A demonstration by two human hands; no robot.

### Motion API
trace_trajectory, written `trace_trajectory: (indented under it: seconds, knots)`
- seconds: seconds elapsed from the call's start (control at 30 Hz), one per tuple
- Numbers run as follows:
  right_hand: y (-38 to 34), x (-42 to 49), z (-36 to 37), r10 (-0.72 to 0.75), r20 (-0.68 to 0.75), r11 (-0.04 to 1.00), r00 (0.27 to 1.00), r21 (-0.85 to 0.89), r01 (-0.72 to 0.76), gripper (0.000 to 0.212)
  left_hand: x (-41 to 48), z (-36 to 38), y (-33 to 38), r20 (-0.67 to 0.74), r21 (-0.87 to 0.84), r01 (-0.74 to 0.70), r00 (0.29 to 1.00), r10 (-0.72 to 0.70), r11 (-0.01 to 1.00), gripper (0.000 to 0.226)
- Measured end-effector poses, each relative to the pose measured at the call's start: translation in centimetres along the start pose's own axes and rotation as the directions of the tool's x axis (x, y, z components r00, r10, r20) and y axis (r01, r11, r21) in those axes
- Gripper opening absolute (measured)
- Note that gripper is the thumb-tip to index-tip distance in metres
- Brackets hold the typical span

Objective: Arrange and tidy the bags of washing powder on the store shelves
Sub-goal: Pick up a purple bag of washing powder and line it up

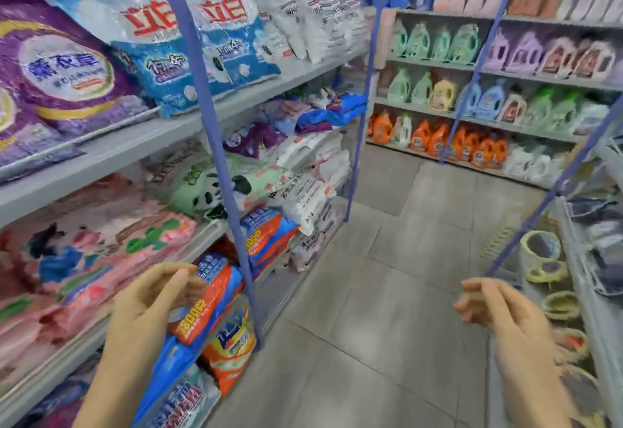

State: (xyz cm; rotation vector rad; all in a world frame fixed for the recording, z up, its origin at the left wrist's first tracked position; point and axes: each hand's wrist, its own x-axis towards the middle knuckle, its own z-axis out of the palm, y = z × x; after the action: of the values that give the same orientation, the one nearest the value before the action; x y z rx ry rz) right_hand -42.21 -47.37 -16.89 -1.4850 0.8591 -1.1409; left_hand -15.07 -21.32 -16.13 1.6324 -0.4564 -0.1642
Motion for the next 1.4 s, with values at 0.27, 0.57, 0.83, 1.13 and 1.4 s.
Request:
trace_trajectory:
  seconds: [0.27,0.57,0.83,1.13,1.4]
  knots:
    - [3.9,12.9,3.8,0.007,0.188,0.998,0.982,0.055,-0.017,0.031,4.9,6.1,-0.5,-0.131,0.042,0.057,0.990,-0.051,0.997,0.017]
    - [6.7,26.8,10.3,-0.028,0.286,0.998,0.958,0.062,0.011,0.030,15.7,13.2,-2.0,-0.186,0.020,-0.009,0.983,0.013,1.000,0.020]
    - [7.6,39.3,15.7,-0.075,0.267,0.994,0.961,0.100,0.050,0.031,27.3,19.0,-1.8,-0.213,-0.010,-0.008,0.977,0.006,1.000,0.017]
    - [11.8,51.7,27.7,-0.070,0.551,0.995,0.832,0.097,0.019,0.029,33.0,22.7,-3.8,-0.476,-0.018,0.071,0.877,-0.071,0.997,0.017]
    - [14.1,60.6,37.8,-0.112,0.838,0.994,0.534,0.105,0.043,0.027,33.2,27.2,-3.9,-0.780,-0.049,0.147,0.612,-0.130,0.988,0.015]
